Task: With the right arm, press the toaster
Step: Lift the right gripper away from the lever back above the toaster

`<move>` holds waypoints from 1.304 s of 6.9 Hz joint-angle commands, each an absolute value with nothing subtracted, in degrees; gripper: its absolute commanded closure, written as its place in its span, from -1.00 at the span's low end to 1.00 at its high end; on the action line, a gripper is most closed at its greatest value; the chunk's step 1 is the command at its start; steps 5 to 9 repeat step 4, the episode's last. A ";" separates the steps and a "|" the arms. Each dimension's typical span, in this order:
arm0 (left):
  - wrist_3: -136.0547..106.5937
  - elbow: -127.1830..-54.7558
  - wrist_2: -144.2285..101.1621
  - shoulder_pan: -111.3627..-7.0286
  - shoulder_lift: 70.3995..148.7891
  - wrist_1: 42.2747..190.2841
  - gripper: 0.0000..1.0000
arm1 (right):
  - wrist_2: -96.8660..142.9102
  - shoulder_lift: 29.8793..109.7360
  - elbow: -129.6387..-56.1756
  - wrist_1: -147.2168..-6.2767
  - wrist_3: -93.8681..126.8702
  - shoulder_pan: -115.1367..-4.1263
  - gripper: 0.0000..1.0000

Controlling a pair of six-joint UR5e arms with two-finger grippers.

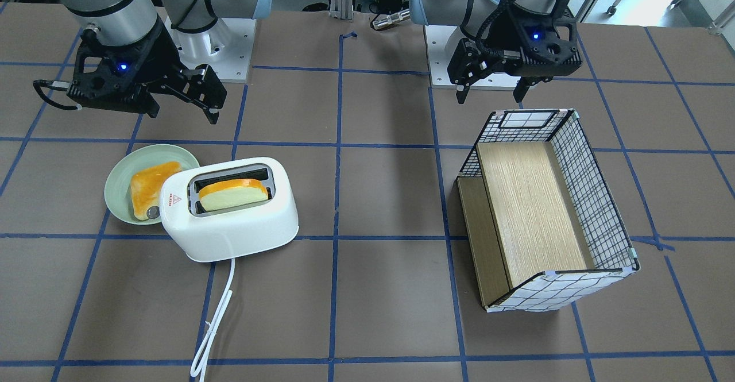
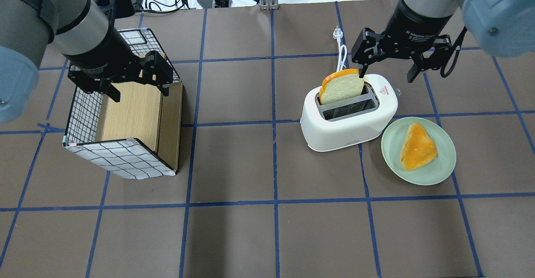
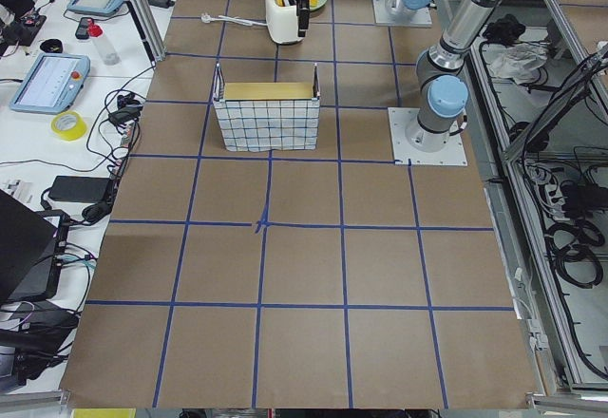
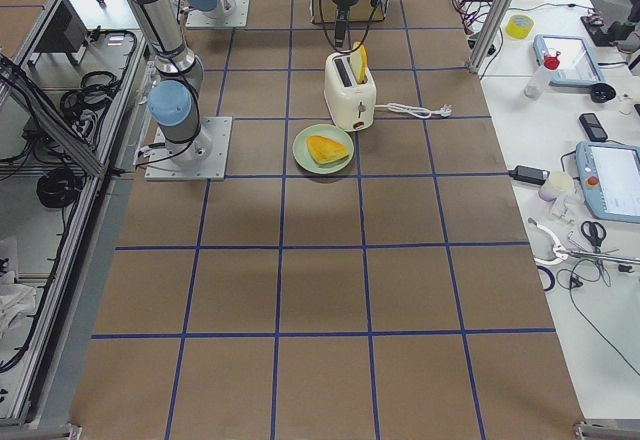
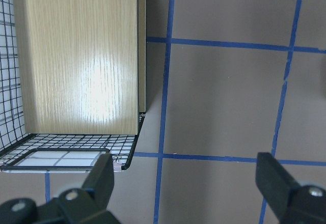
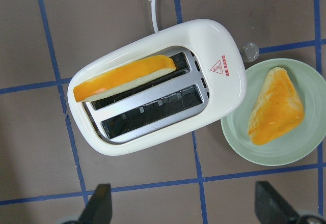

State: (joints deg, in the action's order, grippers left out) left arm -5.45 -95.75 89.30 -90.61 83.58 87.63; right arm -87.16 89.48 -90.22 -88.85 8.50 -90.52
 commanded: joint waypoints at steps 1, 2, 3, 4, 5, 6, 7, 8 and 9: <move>-5.45 -95.80 89.38 -90.62 83.58 87.63 -1.00 | -87.28 89.47 -90.18 -88.77 8.44 -90.53 -1.00; -5.45 -95.71 89.30 -90.62 83.58 87.63 -1.00 | -87.28 89.39 -90.18 -88.77 8.52 -90.53 -1.00; -5.45 -95.80 89.38 -90.62 83.58 87.63 -1.00 | -87.10 89.38 -90.18 -88.86 8.44 -90.53 -1.00; -5.45 -95.71 89.38 -90.62 83.58 87.63 -1.00 | -86.75 89.38 -90.18 -88.94 8.44 -90.53 -1.00; -5.45 -95.71 89.38 -90.62 83.58 87.63 -1.00 | -86.75 89.38 -90.18 -88.94 8.44 -90.53 -1.00; -5.45 -95.71 89.38 -90.62 83.58 87.63 -1.00 | -86.75 89.38 -90.18 -88.94 8.44 -90.53 -1.00; -5.45 -95.71 89.38 -90.62 83.58 87.63 -1.00 | -86.75 89.38 -90.18 -88.94 8.44 -90.53 -1.00; -5.45 -95.71 89.38 -90.62 83.58 87.63 -1.00 | -86.75 89.38 -90.18 -88.94 8.44 -90.53 -1.00; -5.45 -95.71 89.38 -90.62 83.58 87.63 -1.00 | -86.75 89.38 -90.18 -88.94 8.44 -90.53 -1.00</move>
